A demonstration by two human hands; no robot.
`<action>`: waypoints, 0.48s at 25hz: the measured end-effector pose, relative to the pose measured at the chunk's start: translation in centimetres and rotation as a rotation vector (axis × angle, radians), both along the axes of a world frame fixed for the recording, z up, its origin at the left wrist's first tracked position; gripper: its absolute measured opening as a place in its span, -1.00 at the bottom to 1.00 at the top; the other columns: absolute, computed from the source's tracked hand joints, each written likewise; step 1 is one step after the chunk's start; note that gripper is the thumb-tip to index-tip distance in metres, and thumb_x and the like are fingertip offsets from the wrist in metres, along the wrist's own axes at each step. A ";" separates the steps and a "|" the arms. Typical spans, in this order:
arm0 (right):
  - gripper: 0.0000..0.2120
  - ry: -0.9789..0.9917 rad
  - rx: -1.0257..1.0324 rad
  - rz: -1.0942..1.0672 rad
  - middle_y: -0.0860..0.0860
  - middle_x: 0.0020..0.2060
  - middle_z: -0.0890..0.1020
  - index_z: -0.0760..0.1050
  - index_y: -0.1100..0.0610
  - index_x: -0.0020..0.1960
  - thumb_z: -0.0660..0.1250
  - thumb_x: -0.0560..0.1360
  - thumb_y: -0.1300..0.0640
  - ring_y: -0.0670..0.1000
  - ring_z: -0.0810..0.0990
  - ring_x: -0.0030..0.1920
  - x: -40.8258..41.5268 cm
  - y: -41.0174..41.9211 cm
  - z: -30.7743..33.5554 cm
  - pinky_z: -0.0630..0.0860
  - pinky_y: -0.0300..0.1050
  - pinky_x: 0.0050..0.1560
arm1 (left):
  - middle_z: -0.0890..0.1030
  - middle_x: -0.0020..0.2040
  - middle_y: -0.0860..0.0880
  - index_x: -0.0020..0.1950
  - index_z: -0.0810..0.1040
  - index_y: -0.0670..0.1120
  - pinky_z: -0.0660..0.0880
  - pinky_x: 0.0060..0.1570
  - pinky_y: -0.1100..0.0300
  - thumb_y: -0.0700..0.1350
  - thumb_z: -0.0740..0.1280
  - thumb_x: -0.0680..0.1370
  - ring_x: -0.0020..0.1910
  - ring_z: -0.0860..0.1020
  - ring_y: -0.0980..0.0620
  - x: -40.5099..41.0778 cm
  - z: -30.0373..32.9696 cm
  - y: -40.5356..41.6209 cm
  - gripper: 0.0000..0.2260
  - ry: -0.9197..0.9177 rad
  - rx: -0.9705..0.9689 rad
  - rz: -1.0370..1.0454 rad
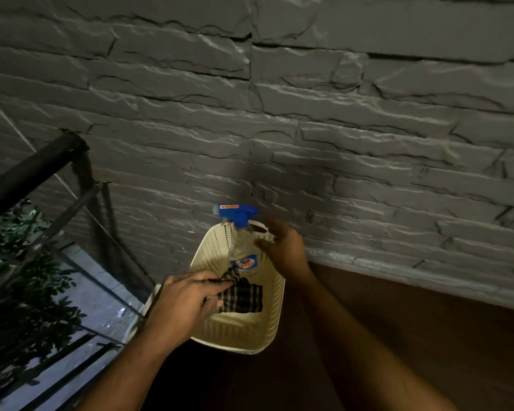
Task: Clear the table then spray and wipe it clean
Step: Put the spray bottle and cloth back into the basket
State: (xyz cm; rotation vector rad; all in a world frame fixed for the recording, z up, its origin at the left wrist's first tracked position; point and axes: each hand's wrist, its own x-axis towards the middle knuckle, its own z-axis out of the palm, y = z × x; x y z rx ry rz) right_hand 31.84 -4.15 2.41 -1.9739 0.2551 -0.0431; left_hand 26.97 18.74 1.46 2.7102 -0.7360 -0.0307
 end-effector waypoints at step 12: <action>-0.67 0.026 -0.054 -0.029 -0.12 0.02 0.59 0.51 0.02 0.17 0.45 0.42 0.12 -0.18 0.58 0.01 -5.4 -3.9 -0.2 0.52 -0.35 -0.13 | 0.54 0.16 0.16 0.22 0.51 0.21 0.27 0.20 0.05 -0.05 0.32 0.52 0.11 0.52 0.12 3.1 -5.1 -6.5 -0.70 0.222 0.387 -0.178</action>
